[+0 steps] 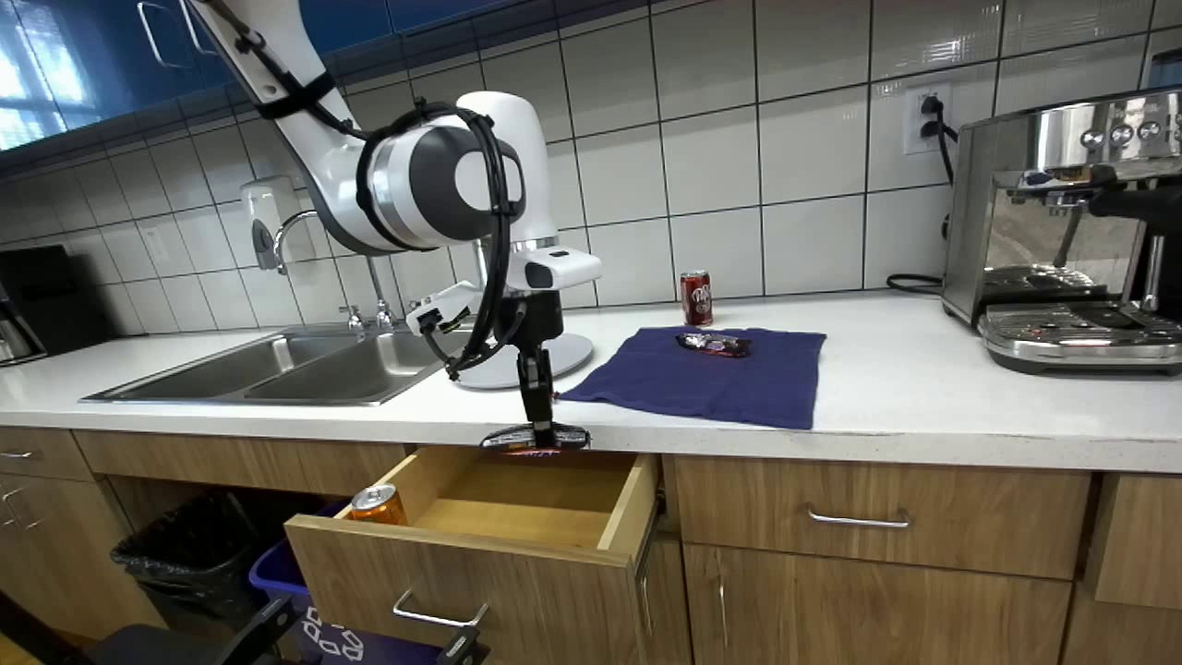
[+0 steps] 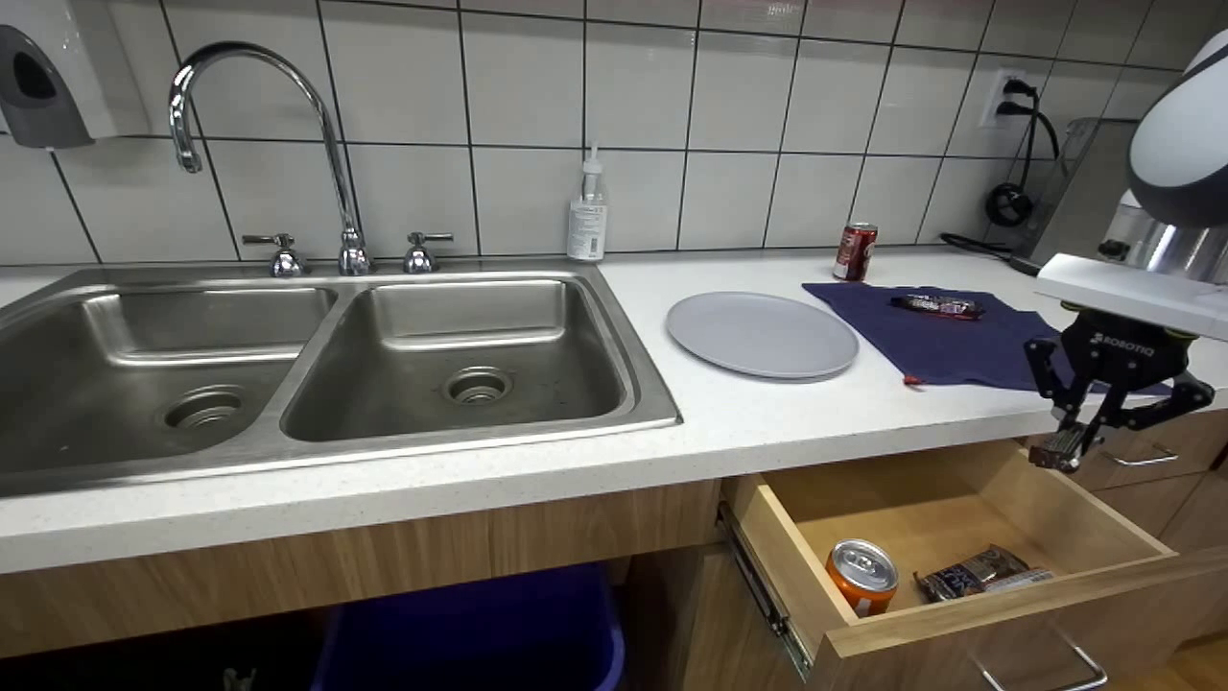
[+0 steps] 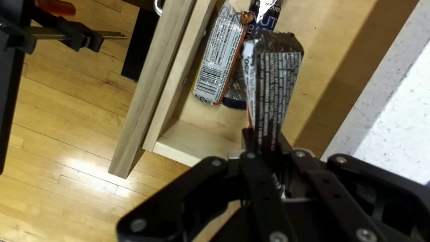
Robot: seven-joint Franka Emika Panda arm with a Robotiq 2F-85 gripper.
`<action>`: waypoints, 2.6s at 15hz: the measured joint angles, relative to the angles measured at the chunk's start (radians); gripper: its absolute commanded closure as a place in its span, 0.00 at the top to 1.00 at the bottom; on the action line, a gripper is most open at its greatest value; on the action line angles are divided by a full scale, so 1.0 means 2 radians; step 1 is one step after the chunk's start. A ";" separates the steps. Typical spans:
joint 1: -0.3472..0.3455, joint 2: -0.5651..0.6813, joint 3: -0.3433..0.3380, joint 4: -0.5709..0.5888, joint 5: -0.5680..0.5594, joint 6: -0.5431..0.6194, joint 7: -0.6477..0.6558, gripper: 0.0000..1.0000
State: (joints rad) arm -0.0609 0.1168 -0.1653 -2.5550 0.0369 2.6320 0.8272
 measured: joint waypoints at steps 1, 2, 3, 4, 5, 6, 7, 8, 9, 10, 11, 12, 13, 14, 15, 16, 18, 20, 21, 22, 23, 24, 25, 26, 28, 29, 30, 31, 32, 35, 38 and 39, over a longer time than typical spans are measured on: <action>0.001 0.003 0.000 -0.001 0.001 0.000 0.001 0.04; 0.001 0.007 0.000 -0.001 0.002 0.000 0.003 0.04; 0.002 0.011 0.000 -0.001 0.004 0.000 0.005 0.04; 0.002 0.014 0.000 -0.001 0.005 0.001 0.006 0.04; 0.003 0.018 0.000 -0.001 0.007 0.001 0.007 0.04; 0.003 0.023 0.000 -0.001 0.009 0.002 0.007 0.04; 0.004 0.027 0.000 -0.001 0.011 0.003 0.008 0.04; 0.004 0.031 0.000 0.000 0.012 0.003 0.008 0.04; 0.004 0.035 0.000 0.000 0.015 0.004 0.008 0.04; 0.004 0.039 0.000 0.000 0.017 0.005 0.008 0.04; 0.004 0.042 0.000 0.000 0.020 0.007 0.008 0.04; 0.004 0.045 0.000 0.000 0.022 0.007 0.008 0.13; 0.004 0.047 0.000 0.000 0.024 0.008 0.008 0.39; 0.004 0.049 0.000 0.000 0.025 0.008 0.009 0.39; 0.004 0.050 0.000 0.000 0.026 0.008 0.010 0.44; 0.004 0.050 0.000 0.001 0.026 0.008 0.012 0.51; 0.004 0.050 -0.001 0.001 0.026 0.008 0.015 0.66; 0.004 0.050 -0.001 0.003 0.026 0.008 0.016 0.81; 0.004 0.050 -0.001 0.005 0.026 0.008 0.017 0.88; 0.005 0.049 -0.002 0.006 0.026 0.008 0.018 0.96; 0.005 0.049 -0.002 0.007 0.026 0.008 0.018 0.99; 0.006 0.047 -0.002 0.009 0.026 0.009 0.019 1.00; 0.006 0.045 -0.002 0.010 0.025 0.009 0.020 1.00; 0.006 0.042 -0.003 0.011 0.023 0.009 0.021 1.00; 0.007 0.035 -0.004 0.014 0.016 0.009 0.028 1.00; 0.007 0.031 -0.006 0.016 0.010 0.009 0.034 1.00; 0.008 0.028 -0.008 0.017 0.003 0.009 0.039 1.00; 0.008 0.024 -0.009 0.019 -0.003 0.009 0.044 1.00; 0.008 0.021 -0.011 0.022 -0.010 0.009 0.048 1.00; 0.008 0.017 -0.017 0.036 -0.024 0.008 0.054 1.00; 0.007 0.017 -0.024 0.058 -0.030 0.004 0.054 1.00; 0.006 0.018 -0.026 0.067 -0.030 0.000 0.054 1.00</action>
State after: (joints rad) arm -0.0494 0.1519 -0.2171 -2.4218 -0.0228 2.6318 0.9343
